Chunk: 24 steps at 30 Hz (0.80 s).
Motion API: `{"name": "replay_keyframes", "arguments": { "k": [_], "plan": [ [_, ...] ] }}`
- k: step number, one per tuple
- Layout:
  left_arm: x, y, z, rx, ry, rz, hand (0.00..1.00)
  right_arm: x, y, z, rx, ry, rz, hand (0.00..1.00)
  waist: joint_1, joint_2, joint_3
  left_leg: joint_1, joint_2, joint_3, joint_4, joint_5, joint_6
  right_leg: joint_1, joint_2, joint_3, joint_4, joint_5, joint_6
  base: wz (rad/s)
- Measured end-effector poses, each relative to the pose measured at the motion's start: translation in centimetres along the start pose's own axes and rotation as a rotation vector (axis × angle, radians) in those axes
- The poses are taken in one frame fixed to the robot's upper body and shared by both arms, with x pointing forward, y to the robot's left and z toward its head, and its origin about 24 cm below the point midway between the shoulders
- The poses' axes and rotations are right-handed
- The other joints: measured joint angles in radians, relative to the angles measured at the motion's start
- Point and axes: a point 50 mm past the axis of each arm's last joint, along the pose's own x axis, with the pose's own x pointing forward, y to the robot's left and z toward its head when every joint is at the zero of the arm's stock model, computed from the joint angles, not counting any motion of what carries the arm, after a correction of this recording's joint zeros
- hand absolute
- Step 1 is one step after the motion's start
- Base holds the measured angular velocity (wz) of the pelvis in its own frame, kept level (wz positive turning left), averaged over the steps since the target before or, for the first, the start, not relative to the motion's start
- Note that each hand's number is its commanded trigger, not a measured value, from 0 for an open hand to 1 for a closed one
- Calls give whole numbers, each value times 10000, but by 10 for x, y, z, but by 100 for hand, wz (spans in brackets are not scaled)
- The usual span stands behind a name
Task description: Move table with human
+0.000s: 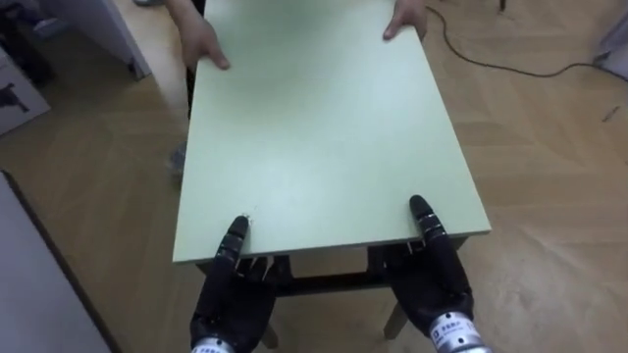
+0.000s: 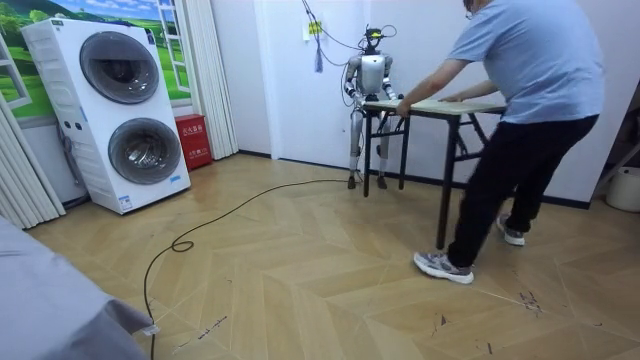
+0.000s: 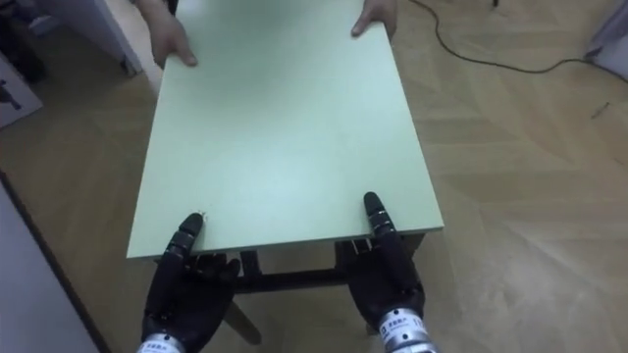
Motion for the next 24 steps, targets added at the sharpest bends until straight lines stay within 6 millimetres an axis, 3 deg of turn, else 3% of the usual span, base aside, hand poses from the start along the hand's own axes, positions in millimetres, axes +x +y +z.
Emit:
{"name": "replay_keyframes", "arguments": {
  "k": [5, 8, 10, 13, 16, 17, 18, 19, 20, 21, 22, 24],
  "plan": [
    [-3, 2, 0, -21, -103, -28, 100, 0, 0, 0, -12, -6, 27, 100, 64, -50, -4, -388, -37, -244, 170, 144, -97, 379, 157, -297, -373, -1, -3, 64],
    [-2, 0, 0, 14, -78, -219, 100, -1, 0, 2, -21, -89, 217, 100, -134, -23, -27, -879, -39, -209, 204, 495, -129, 368, 272, -448, -473, -4, -10, 91],
    [-2, 0, -1, 8, -48, -272, 100, -1, 0, 3, -34, -126, 284, 100, -239, -7, -34, -1131, -34, -3, 143, 749, -129, 307, 295, -637, -520, -74, -128, 88],
    [-1, -1, -3, 16, 18, -308, 100, -1, 0, 4, -50, -140, 275, 100, -267, 102, -77, -1264, -46, 6, -277, 1310, -162, 301, 336, -1204, -516, -109, -201, 68],
    [1, -3, -3, 58, 102, -295, 100, -1, -1, 8, -168, -182, 252, 100, -364, 276, -108, -1233, -61, 138, -1333, 2299, -181, 225, 367, -1973, -560, -88, -406, 81],
    [1, -3, -3, 65, 99, -297, 100, -1, -1, 10, -184, -185, 248, 100, -483, 340, -100, -1242, -31, 687, -1615, 2572, -189, 238, 236, -2452, -704, -94, -458, 78],
    [0, -1, -3, 72, 100, -201, 100, -2, -3, 9, -170, -109, 168, 100, -516, 269, -51, -1270, 89, 1701, -865, 2030, 167, 343, -8, -2954, -667, -137, -474, 71],
    [-1, 0, -3, 46, 97, -157, 100, -2, -2, 7, -123, -50, 161, 100, -530, 263, -53, -1229, 167, 2278, -333, 1561, 313, 399, -54, -3050, -687, -137, -471, 61],
    [-2, 1, -3, -1, 137, -129, 100, -3, -3, 7, -164, -57, 156, 100, -547, 279, -56, -1132, 403, 3052, 387, 827, 308, 414, -80, -3250, -626, -171, -420, 57],
    [-2, 1, -3, -18, 130, -128, 100, -2, -2, 7, -173, -55, 176, 100, -540, 330, -27, -1096, 498, 3281, 490, 524, 318, 348, -73, -3335, -416, -257, -311, 56],
    [-2, 2, -3, -15, 130, -124, 100, -2, -2, 7, -172, -50, 179, 100, -522, 341, -10, -1097, 496, 3316, 467, 467, 424, 315, -62, -3297, -281, -331, -260, 46],
    [-2, 1, -4, -66, 131, -87, 100, 0, 0, 7, -310, 27, 205, 100, -485, 314, -9, -1080, 287, 3210, 135, 477, 738, 216, -131, -3428, -65, -451, -144, 33]
  ]
}}
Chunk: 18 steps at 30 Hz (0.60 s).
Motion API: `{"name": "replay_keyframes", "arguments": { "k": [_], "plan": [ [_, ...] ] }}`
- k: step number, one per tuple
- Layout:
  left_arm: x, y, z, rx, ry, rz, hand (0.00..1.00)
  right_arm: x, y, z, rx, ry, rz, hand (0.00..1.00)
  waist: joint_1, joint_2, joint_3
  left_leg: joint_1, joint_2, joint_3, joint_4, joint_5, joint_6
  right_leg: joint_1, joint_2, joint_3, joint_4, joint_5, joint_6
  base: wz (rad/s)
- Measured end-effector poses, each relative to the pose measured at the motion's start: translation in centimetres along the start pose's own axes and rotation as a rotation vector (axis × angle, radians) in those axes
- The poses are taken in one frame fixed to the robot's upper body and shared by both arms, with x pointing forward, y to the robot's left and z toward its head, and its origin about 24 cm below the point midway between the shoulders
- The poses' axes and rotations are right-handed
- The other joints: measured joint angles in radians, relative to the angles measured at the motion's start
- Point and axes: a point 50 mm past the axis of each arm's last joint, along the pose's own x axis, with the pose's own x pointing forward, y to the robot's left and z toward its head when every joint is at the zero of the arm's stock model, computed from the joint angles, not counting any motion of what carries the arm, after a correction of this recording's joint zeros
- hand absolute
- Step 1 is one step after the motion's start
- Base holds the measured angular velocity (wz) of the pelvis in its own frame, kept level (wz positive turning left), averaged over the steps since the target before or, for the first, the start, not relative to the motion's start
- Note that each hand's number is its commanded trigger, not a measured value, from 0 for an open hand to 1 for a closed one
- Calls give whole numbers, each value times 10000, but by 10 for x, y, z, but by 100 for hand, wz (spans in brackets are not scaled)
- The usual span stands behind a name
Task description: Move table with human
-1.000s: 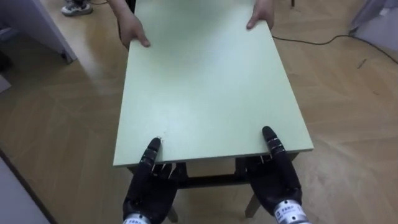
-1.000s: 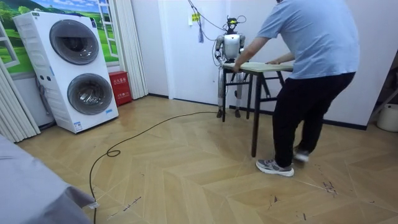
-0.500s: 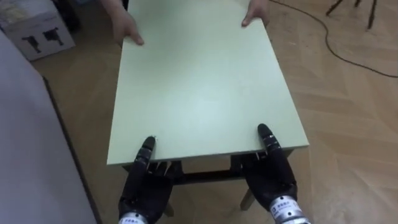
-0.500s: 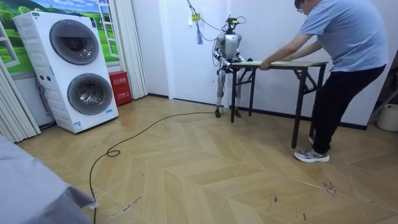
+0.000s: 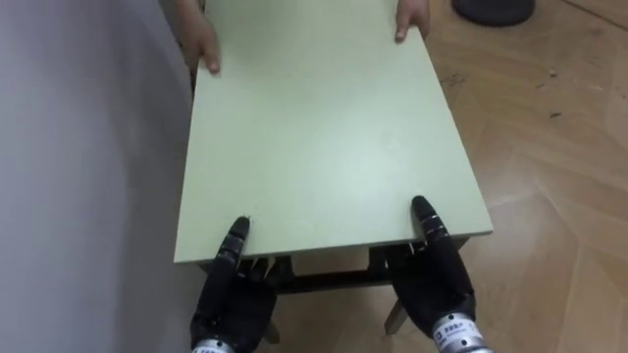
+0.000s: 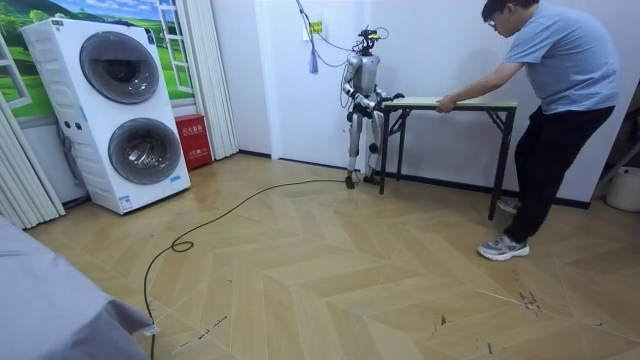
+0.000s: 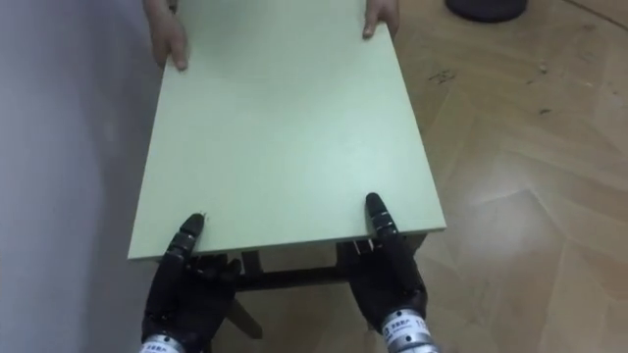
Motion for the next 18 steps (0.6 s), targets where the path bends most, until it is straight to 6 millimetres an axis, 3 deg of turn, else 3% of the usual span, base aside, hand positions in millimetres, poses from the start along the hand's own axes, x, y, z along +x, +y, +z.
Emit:
{"name": "replay_keyframes", "arguments": {
  "k": [2, 5, 7, 8, 9, 11, 14, 16, 18],
  "plan": [
    [0, -1, 1, -19, -62, 82, 100, 2, 2, 0, -10, 17, -33, 100, -1, -3, -3, 0, -177, -84, -133, 47, 79, 1, -123, 160, 109, -2, 19, 31],
    [3, -4, 1, -45, -86, 162, 100, 4, 3, 0, 43, -44, -110, 100, 5, -60, 2, 112, -397, -185, -302, 116, 242, -140, -280, 1154, 515, -30, 69, 33],
    [3, -4, 0, -83, -161, 189, 100, 4, 3, -1, 64, -48, -144, 100, 63, -87, 23, 216, -410, -274, -314, 82, 296, -433, -440, 1493, 1352, -77, 147, 16],
    [3, -5, 0, -93, -185, 183, 100, 4, 2, 0, 11, -44, -159, 100, 7, -87, 23, 211, -459, -469, -260, 40, 349, -666, -562, 1831, 1753, -227, 234, 24],
    [4, -5, 0, -95, -210, 159, 100, 4, 3, -1, 2, -48, -140, 100, -7, -96, 25, 143, -544, -525, -181, -11, 383, -950, -546, 2401, 1578, -399, 195, 22],
    [5, -4, 1, -72, -214, 245, 100, 4, 3, -1, -31, -69, -156, 100, -74, -62, 44, 69, -775, -627, 18, -113, 430, -1442, -560, 3039, 1417, -395, 205, 31],
    [5, -2, 1, -32, -177, 359, 100, 2, 1, -1, 73, -107, -255, 100, -100, -32, 59, 102, -885, -782, -7, -128, 418, -1181, -557, 3040, 1428, -387, 222, 27],
    [5, -1, 0, 34, -137, 394, 100, 0, -1, -1, 130, -114, -341, 100, -304, -68, 60, 126, -998, -1130, 13, -124, 421, -872, -508, 2927, 1153, -364, 260, 51],
    [5, 0, -1, 106, -98, 451, 100, -3, -4, -3, 176, -122, -449, 100, -549, -115, 68, 197, -1129, -1432, 11, -112, 441, -568, -397, 3188, 765, -309, 309, 50]
  ]
}}
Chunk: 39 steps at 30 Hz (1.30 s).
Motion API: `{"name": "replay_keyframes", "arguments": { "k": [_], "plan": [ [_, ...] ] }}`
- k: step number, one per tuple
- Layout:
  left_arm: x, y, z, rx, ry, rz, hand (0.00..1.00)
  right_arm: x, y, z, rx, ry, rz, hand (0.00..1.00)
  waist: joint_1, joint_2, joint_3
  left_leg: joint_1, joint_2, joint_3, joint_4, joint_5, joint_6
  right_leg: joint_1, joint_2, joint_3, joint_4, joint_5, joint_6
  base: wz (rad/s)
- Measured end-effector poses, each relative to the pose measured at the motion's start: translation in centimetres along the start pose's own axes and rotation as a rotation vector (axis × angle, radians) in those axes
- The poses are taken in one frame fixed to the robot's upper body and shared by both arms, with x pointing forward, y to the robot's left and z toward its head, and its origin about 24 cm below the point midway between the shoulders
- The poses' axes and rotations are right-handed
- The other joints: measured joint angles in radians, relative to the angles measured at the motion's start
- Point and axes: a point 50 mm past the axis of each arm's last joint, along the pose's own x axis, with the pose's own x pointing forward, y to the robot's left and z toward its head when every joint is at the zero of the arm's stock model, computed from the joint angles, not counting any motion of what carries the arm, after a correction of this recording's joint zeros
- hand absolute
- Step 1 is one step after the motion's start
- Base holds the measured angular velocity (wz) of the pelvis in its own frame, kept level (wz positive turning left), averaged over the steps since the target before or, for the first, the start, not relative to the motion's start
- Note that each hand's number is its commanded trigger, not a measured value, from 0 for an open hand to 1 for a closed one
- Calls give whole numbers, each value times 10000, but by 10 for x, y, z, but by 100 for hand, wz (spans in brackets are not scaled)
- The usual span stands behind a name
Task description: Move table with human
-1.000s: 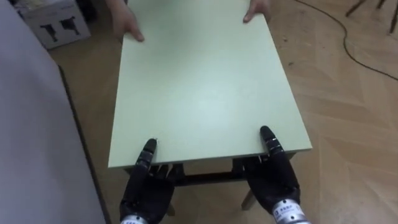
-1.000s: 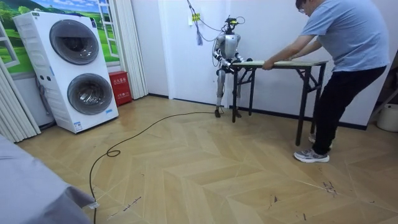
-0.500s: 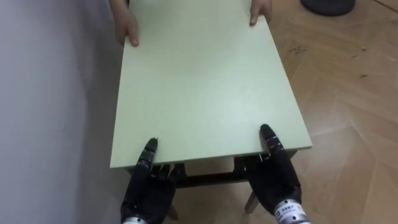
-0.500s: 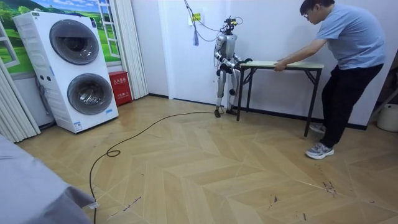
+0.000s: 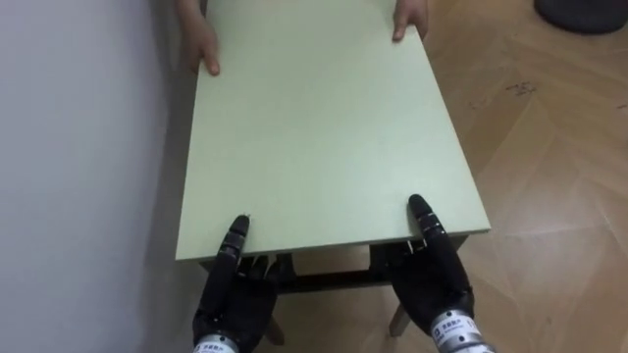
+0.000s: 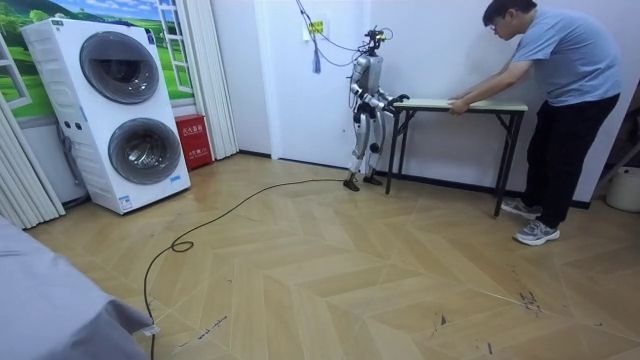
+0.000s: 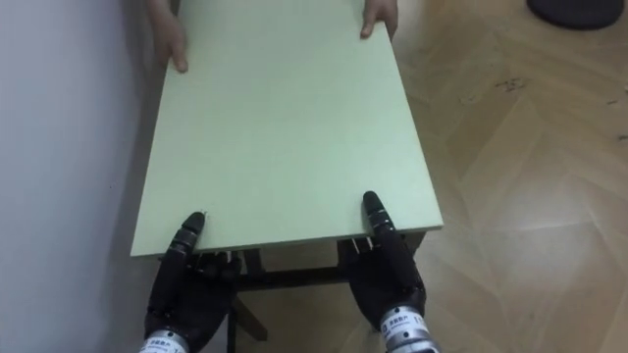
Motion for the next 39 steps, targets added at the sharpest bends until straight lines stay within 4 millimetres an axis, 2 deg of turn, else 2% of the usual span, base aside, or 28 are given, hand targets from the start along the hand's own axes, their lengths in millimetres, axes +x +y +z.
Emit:
{"name": "replay_keyframes", "arguments": {
  "k": [2, 5, 8, 28, 29, 30, 32, 33, 34, 35, 37, 39],
  "plan": [
    [0, 0, 1, 59, 2, 21, 100, -1, -1, -1, 56, -9, -54, 100, -48, -68, -2, -1, -61, -151, -6, 5, 9, 64, 33, 27, -187, 17, 19, 23],
    [0, 0, -1, 89, 113, 65, 100, -1, -1, -1, 87, 12, -114, 100, -47, -114, -25, 7, -47, -152, -83, 7, 9, 163, 160, 286, -519, 179, 4, 3],
    [0, 0, -3, 137, 215, 64, 100, -2, -2, 1, 87, -17, -185, 100, -38, -145, -15, 106, -52, -158, -147, 8, 10, 386, 241, 565, -893, 311, 6, 0],
    [-2, 8, -1, 476, 405, 385, 100, -7, -11, -2, 152, 113, -734, 100, 26, -177, 1, 182, 5, -164, -154, 8, 7, 525, 358, 800, -1056, 434, -35, 0],
    [-3, 10, -1, 491, 432, 450, 96, -7, -13, -4, 135, 159, -801, 100, 31, -170, 5, 216, 14, -164, -159, 7, 6, 563, 357, 803, -1058, 435, -35, 0],
    [-3, 12, -2, 503, 457, 537, 84, -7, -15, -5, 115, 186, -893, 100, 31, -169, 5, 270, 14, -162, -179, 4, 4, 600, 356, 804, -1054, 436, -36, 0],
    [-4, 14, -2, 544, 488, 609, 35, -8, -17, -6, 94, 215, -969, 100, 44, -167, 6, 282, 19, -161, -182, 5, 2, 605, 359, 804, -1048, 436, -37, 0],
    [-4, 15, -2, 563, 519, 665, 13, -8, -18, -6, 80, 202, -1024, 64, 51, -162, 6, 282, 23, -156, -174, 5, 2, 608, 360, 804, -1048, 436, -37, 0],
    [-4, 16, -3, 567, 532, 689, 0, -8, -19, -6, 75, 203, -1049, 30, 53, -160, 8, 282, 25, -155, -172, 5, 2, 608, 361, 804, -1047, 436, -37, 0],
    [-4, 17, -3, 592, 573, 727, 0, -9, -20, -6, 65, 212, -1099, 15, 57, -160, 8, 282, 26, -153, -167, 5, 2, 608, 361, 804, -1044, 436, -37, 0],
    [-5, 18, -4, 1065, 691, 768, 0, -9, -22, -7, 35, 235, -1179, 0, 45, -159, 6, 288, 31, -144, -159, 5, 2, 610, 361, 813, -1037, 436, -37, -2],
    [-6, 20, -2, 2055, 921, 650, 0, -10, -25, -7, -87, 332, -1259, 0, 9, -155, 5, 312, 47, -127, -165, 5, 2, 617, 365, 854, -1038, 438, -40, -5]
  ]
}}
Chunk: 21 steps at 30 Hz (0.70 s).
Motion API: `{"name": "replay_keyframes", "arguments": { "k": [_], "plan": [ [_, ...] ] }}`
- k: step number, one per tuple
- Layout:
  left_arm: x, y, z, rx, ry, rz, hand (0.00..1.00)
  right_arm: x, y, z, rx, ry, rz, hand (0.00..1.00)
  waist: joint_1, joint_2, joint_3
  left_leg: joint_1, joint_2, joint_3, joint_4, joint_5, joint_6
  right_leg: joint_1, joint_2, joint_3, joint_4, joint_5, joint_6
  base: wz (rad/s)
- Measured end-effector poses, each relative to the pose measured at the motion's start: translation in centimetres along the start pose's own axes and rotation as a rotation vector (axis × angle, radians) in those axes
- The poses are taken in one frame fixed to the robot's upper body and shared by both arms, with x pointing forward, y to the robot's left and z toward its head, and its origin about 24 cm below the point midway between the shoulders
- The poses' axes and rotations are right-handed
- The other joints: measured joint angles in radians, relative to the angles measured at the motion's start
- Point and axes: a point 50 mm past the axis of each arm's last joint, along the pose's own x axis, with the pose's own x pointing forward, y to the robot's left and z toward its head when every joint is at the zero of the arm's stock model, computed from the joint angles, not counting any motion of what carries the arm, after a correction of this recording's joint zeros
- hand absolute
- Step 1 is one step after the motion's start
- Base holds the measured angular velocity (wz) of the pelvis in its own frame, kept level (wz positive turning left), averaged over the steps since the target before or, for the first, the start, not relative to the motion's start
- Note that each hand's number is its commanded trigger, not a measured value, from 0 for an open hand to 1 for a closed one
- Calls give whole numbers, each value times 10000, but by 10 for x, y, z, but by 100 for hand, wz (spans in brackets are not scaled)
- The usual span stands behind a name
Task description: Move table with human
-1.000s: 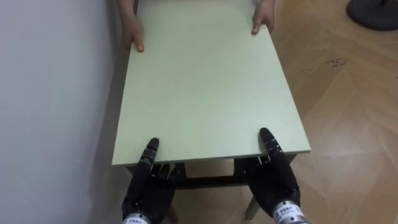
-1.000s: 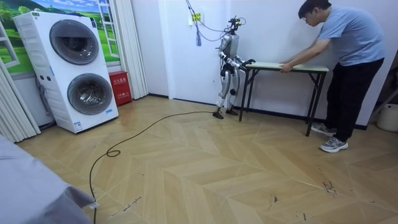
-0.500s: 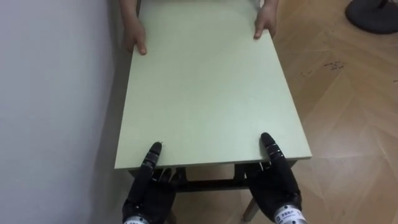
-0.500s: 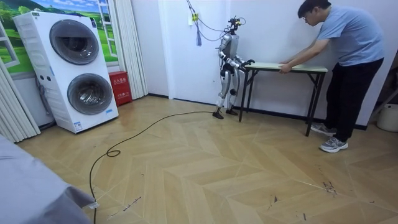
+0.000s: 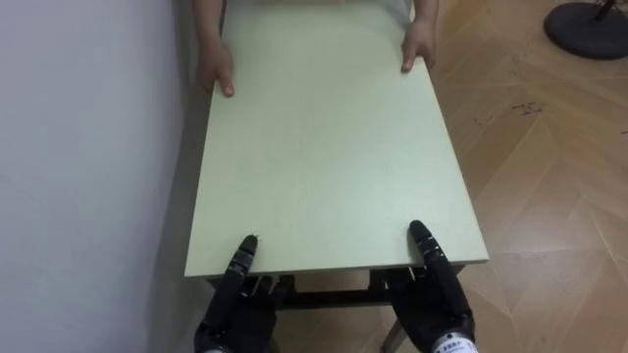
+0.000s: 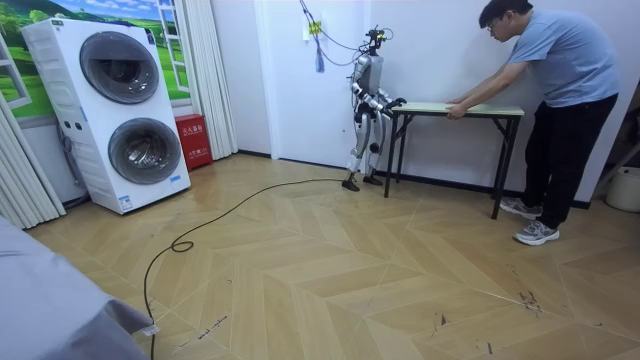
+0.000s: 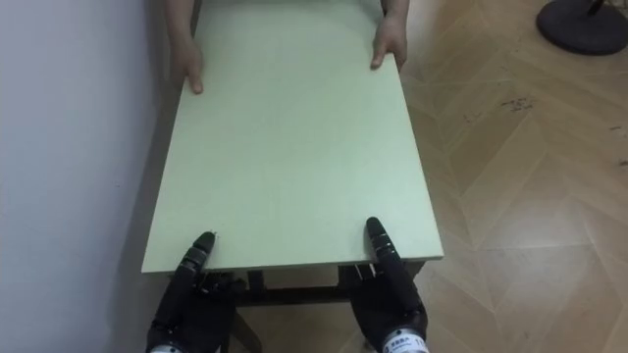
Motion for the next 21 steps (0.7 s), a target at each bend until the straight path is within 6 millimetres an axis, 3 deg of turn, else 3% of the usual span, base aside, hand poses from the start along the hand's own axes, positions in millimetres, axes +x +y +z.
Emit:
{"name": "replay_keyframes", "arguments": {
  "k": [6, 11, 15, 21],
  "plan": [
    [2, -1, 5, 2158, 158, -234, 0, -5, -4, -1, -796, 543, 353, 0, -51, 60, -22, 415, 1, 28, -204, 1, -36, 285, 22, 165, -27, 0, -1, -9],
    [1, -1, 2, 2646, 370, -342, 0, -6, -4, -3, -1111, 727, 634, 0, -19, 67, -34, 553, 65, 44, -332, 73, -121, 351, 76, 246, -19, 16, -28, -1],
    [1, 1, 2, 2954, 519, -394, 0, -7, 0, -12, -1125, 1203, 1398, 0, -15, -34, -141, 630, 139, 57, -396, 136, -221, 369, 176, 245, -24, 57, -95, -4],
    [0, 2, -1, 3344, 664, -696, 0, -8, 3, -16, -1195, 1675, 1780, 0, -30, -63, -156, 696, 156, 60, -532, 238, -314, 455, 214, 227, -174, 77, -129, 0]
  ]
}}
